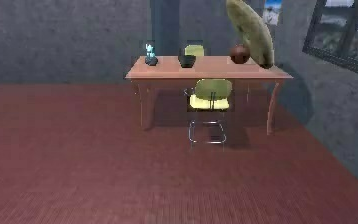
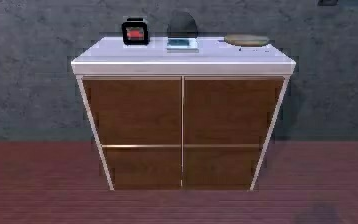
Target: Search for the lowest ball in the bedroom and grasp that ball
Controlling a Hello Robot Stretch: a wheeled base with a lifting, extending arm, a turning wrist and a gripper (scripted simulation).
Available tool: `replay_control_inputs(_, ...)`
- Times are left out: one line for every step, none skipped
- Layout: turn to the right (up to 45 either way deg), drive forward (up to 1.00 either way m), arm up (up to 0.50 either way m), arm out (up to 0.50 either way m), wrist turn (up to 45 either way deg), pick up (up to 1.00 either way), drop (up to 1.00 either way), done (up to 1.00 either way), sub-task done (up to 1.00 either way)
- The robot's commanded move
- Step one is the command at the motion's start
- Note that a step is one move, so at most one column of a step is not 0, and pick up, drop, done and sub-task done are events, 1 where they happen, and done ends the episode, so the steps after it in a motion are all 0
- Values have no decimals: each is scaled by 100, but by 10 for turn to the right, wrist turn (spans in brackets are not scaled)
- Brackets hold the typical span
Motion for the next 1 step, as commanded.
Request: replay_control_inputs(-330,0,0,0,0,0,0,0,0)
